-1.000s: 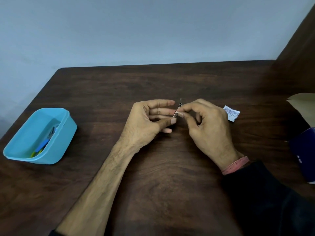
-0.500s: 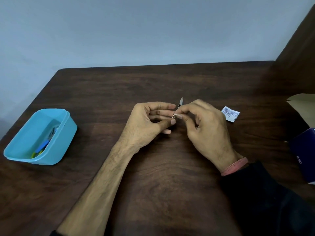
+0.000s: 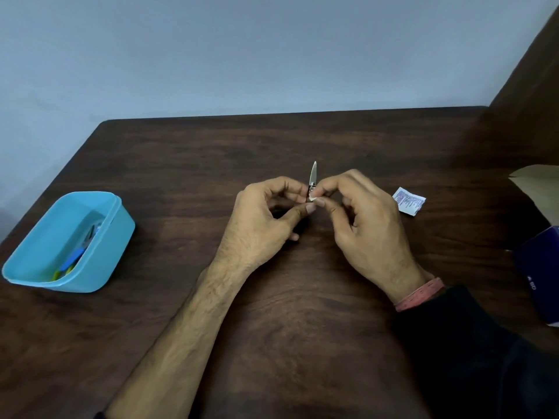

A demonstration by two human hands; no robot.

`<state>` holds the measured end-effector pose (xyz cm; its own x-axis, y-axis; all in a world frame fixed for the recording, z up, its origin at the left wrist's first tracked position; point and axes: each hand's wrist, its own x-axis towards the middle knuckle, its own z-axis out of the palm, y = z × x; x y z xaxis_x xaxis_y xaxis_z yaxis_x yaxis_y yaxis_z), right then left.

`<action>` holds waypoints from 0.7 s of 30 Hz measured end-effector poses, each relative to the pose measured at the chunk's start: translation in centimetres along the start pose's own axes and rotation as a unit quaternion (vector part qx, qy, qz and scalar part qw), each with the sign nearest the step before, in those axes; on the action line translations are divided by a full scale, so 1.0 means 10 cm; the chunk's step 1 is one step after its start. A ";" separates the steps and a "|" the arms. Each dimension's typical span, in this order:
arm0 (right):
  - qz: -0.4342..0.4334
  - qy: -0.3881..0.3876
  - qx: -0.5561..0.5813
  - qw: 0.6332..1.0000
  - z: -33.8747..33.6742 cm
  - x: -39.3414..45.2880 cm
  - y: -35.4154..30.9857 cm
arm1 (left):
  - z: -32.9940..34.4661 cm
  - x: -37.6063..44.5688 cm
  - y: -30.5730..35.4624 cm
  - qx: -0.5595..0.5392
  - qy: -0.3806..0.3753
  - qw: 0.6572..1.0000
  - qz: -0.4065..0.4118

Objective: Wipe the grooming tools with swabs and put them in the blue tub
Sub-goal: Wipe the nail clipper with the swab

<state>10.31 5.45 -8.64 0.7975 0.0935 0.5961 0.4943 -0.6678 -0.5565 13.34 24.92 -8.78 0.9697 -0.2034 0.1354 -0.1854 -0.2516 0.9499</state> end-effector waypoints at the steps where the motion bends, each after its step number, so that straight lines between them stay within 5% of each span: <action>1: 0.002 0.008 0.002 1.000 0.00 0.00 -0.01 | 0.00 0.00 -0.01 0.009 0.005 1.000 0.003; 10: 0.045 -0.018 0.059 0.997 0.03 0.01 0.06 | -0.01 -0.01 -0.05 0.070 -0.011 0.997 0.034; 16: 0.202 -0.043 0.233 0.950 -0.07 0.04 0.06 | -0.02 -0.01 -0.07 0.095 -0.033 0.992 0.070; 21: 0.220 -0.024 0.233 0.947 -0.08 0.04 0.09 | -0.02 0.01 -0.10 0.120 -0.056 0.988 0.075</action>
<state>10.85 4.31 -8.42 0.9710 -0.0762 0.2264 0.2009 -0.2525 -0.9465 13.63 25.36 -9.68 0.9071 -0.3558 0.2251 -0.3717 -0.4255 0.8251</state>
